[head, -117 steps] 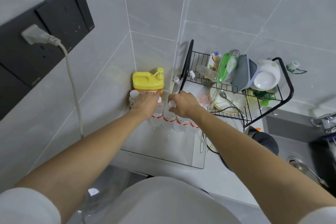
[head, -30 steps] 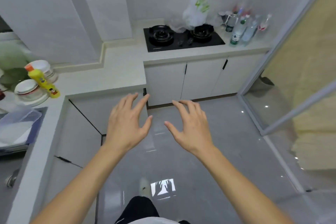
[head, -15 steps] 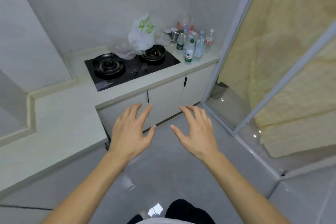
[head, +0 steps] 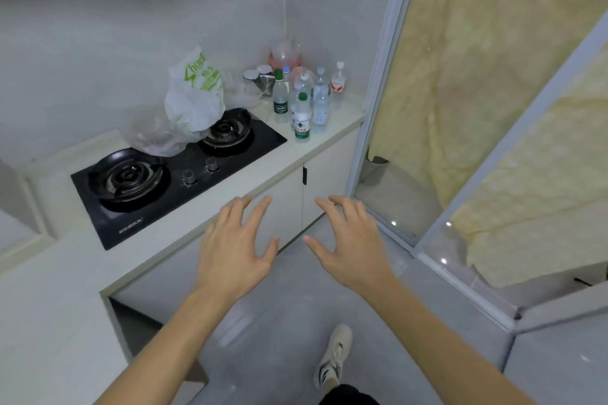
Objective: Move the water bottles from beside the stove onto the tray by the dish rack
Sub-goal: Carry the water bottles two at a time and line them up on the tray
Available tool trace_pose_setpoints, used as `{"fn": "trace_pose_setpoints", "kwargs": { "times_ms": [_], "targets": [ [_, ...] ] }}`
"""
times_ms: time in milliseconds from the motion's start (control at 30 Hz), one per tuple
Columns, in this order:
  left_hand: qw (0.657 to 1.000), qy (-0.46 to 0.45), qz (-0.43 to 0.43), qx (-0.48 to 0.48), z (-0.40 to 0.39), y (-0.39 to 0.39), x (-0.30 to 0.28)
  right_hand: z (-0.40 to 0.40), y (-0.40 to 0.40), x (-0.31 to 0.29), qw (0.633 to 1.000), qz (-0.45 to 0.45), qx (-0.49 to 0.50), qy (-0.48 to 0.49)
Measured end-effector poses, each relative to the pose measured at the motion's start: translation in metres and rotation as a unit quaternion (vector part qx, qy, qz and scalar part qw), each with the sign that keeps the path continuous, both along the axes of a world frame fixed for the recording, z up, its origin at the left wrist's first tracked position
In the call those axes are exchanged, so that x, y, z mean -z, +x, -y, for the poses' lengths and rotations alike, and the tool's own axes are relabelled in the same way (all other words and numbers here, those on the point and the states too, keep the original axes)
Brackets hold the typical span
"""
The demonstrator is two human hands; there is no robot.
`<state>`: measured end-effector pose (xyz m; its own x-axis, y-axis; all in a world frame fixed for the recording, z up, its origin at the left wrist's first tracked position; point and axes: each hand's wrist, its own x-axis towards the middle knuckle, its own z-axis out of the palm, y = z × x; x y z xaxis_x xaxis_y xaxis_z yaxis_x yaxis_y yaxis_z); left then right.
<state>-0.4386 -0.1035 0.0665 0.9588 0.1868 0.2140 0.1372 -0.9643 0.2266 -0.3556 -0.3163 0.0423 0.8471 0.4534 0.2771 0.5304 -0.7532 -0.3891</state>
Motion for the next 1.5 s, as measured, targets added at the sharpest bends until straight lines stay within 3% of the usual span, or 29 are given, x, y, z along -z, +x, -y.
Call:
{"fn": "trace_pose_setpoints", "kwargs": {
  "times_ms": [333, 733, 1133, 1267, 1500],
  "targets": [
    [0.999, -0.010, -0.004, -0.041, 0.021, 0.206, -0.007, 0.022, 0.218, -0.013, 0.999, -0.024, -0.024, -0.014],
    [0.998, -0.023, -0.011, -0.049, 0.014, 0.371, 0.011, 0.012, 0.387, -0.008, 0.999, -0.038, -0.028, -0.002],
    [0.996, -0.060, -0.032, -0.062, -0.041, 0.542, 0.064, -0.045, 0.562, 0.023, 0.995, -0.037, -0.085, 0.017],
    [0.983, -0.154, -0.028, -0.095, -0.053, 0.568, 0.076, -0.068, 0.610, 0.038, 0.992, -0.077, -0.100, 0.020],
    [0.914, -0.349, -0.095, -0.183, -0.076, 0.595, 0.120, -0.095, 0.673, 0.084, 0.963, -0.245, -0.113, -0.017]
  ]
}}
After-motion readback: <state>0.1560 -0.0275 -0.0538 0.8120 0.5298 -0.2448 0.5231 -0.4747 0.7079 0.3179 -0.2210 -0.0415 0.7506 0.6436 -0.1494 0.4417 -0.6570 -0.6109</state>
